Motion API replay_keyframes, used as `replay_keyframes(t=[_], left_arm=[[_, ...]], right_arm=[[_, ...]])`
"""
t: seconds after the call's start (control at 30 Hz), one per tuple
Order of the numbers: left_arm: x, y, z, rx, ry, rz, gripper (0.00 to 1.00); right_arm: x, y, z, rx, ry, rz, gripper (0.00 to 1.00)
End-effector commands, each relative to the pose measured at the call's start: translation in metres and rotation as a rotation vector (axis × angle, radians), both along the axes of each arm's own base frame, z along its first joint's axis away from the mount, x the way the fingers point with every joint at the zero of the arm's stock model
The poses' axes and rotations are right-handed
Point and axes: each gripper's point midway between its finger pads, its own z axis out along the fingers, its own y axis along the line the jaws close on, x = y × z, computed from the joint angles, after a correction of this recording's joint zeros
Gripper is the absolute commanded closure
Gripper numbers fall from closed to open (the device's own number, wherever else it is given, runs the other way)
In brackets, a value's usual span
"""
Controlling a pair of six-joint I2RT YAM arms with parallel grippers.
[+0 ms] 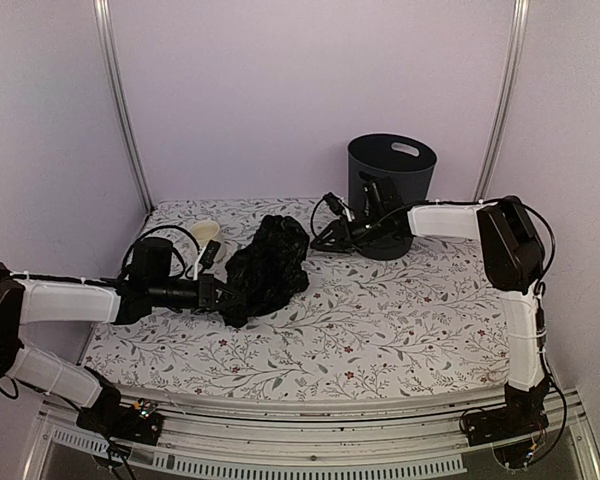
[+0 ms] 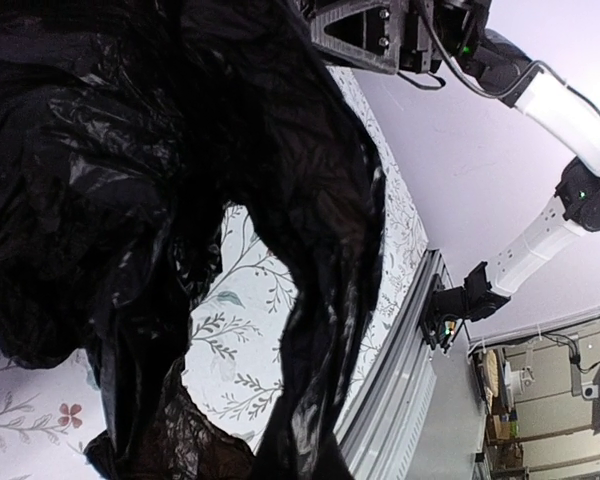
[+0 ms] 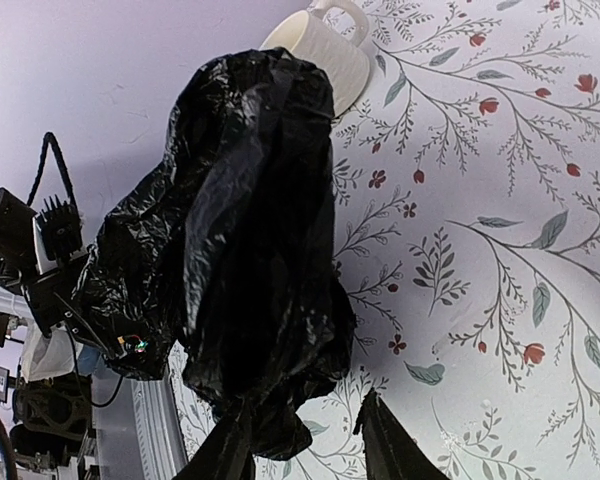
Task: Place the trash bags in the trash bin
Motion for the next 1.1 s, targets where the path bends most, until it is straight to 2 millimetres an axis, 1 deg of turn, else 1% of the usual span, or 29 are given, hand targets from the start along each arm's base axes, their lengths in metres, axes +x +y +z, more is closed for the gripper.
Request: replay_keyframes(t=[0.0,0.07,0.13,0.23,0.33,0.4,0.5,0.53,0.6,0.63,0.67,0.77,0.83,0.93,1.07], left_arm=[[-0.002,0.000,0.007,-0.017,-0.056,-0.029,1.00],[-0.003,0.000,0.007,-0.018,-0.055,-0.033,1.00],[-0.003,0.000,0.008,-0.019,-0.060,-0.034,1.00],[-0.004,0.000,0.009,-0.018,-0.063,-0.036,1.00],[-0.004,0.000,0.010,-0.020,-0.067,-0.041,1.00],[-0.004,0.001,0.010,-0.018,-0.067,-0.038,1.00],[-0.005,0.001,0.011,-0.016,-0.069,-0.037,1.00],[-0.005,0.001,0.010,-0.016,-0.069,-0.038,1.00],[-0.005,0.001,0.011,-0.017,-0.070,-0.041,1.00],[-0.005,0.001,0.011,-0.017,-0.071,-0.042,1.00],[-0.005,0.001,0.012,-0.016,-0.072,-0.044,1.00],[-0.006,-0.001,0.014,-0.019,-0.075,-0.061,1.00],[-0.007,-0.002,0.016,-0.019,-0.083,-0.075,1.00],[-0.008,-0.003,0.017,-0.011,-0.088,-0.087,1.00],[-0.008,-0.003,0.020,-0.006,-0.096,-0.097,1.00]], right_arm=[[0.006,0.017,0.015,0.056,-0.049,0.049,0.62],[0.008,0.021,0.017,0.056,-0.066,0.049,0.60],[0.012,0.024,0.012,0.043,-0.066,0.039,0.59],[0.019,0.024,0.003,0.021,-0.062,0.014,0.60],[0.021,0.026,-0.003,0.022,-0.056,0.020,0.61],[0.024,0.028,-0.004,0.024,-0.059,0.023,0.64],[0.026,0.030,0.003,0.037,-0.076,0.027,0.67],[0.026,0.031,-0.014,0.024,-0.050,0.030,0.67],[0.027,0.032,-0.019,0.025,-0.043,0.036,0.67],[0.025,0.034,-0.016,0.036,-0.043,0.050,0.66],[0.023,0.035,-0.016,0.052,-0.036,0.072,0.62],[0.012,0.042,-0.006,0.129,-0.021,0.163,0.52],[0.010,0.044,-0.002,0.154,-0.014,0.185,0.51],[0.006,0.048,0.005,0.188,-0.014,0.216,0.54],[-0.002,0.054,0.017,0.238,-0.019,0.266,0.65]])
